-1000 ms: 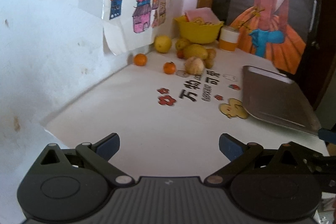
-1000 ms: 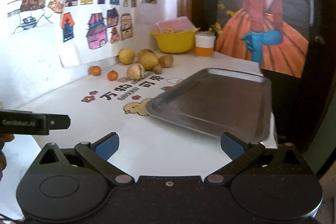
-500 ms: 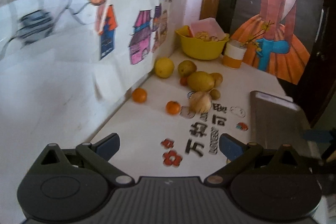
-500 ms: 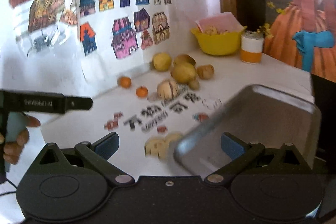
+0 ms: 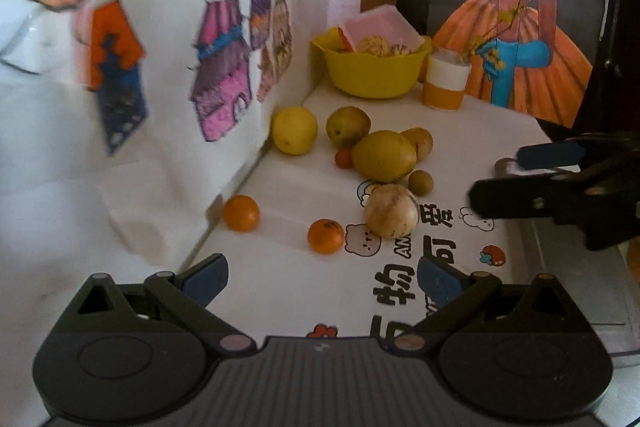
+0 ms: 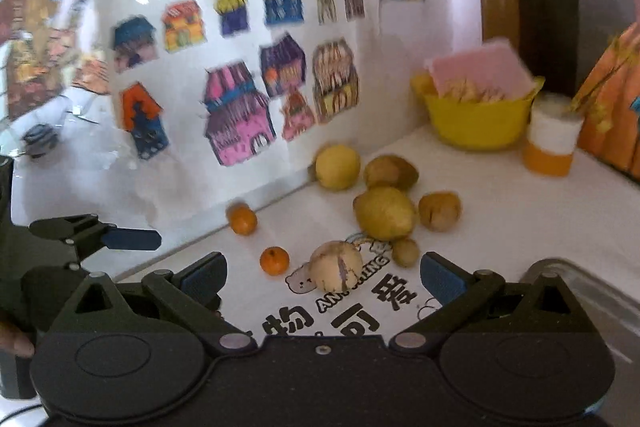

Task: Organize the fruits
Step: 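Move the left tool to the small orange while the right tool reaches the round tan fruit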

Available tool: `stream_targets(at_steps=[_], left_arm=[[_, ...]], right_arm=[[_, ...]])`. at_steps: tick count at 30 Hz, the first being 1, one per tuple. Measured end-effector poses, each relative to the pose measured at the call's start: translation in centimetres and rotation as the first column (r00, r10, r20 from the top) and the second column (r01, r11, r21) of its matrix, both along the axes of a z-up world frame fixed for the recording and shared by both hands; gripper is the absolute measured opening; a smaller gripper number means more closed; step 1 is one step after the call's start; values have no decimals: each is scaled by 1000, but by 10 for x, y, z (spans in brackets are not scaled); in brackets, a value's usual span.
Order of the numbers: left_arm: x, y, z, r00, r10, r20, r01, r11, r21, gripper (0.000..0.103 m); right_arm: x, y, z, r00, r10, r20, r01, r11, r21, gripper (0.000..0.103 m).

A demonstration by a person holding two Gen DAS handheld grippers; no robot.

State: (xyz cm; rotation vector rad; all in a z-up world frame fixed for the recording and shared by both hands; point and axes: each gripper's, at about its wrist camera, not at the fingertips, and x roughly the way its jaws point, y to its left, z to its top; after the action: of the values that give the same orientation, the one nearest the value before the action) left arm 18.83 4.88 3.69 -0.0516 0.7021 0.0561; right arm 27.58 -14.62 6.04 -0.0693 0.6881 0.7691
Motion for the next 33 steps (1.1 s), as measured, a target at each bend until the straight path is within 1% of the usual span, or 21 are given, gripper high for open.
stream_targets(at_steps=[3,6,8,11,13,17,19,20,22,24,25,26,33], left_arm=[[15,0,-9,1000,-1,-7,2,1000,5,102],[28,1,-17,1000,16,-13,-15,1000,18,102],[35,3,-22,1000,18,-23,-17,1000,6,99],[46,8,-29,998,15,-53,-16,1000,-17,91],[52,10,-33,997,12,-70,-14,1000,-23,84],[59,14,-38,997,4,-77,-7,999,-35,78],[62,15,-40,997,4,-81,-7,999,-38,72],[63,15,-40,997,4,-82,-7,999,-39,70],[64,17,-41,997,6,-77,-9,999,-41,62],[64,18,-41,997,8,-71,-11,999,-43,59],[65,18,-42,998,9,-69,-12,999,-45,56],[66,19,-42,998,9,-67,-12,999,-48,55],[65,16,-42,998,-22,-57,19,999,-48,35]], right_arm=[[17,9,-14,1000,5,-28,-6,1000,-17,102],[31,12,-26,998,7,-64,-7,1000,0,102],[40,13,-34,996,8,-91,-6,1000,16,101],[49,16,-43,992,18,-128,-14,999,34,95],[53,19,-49,989,25,-145,-19,999,38,91],[60,24,-60,985,29,-173,-23,999,40,84],[64,26,-66,983,26,-184,-19,999,38,80],[65,28,-68,982,26,-186,-20,999,35,77],[67,31,-71,982,25,-185,-21,999,28,74],[69,34,-72,983,21,-184,-17,1000,23,70],[70,35,-72,983,18,-185,-14,1000,21,67],[71,36,-73,982,15,-187,-12,1000,17,64],[71,42,-73,982,27,-188,-27,1000,1,54]])
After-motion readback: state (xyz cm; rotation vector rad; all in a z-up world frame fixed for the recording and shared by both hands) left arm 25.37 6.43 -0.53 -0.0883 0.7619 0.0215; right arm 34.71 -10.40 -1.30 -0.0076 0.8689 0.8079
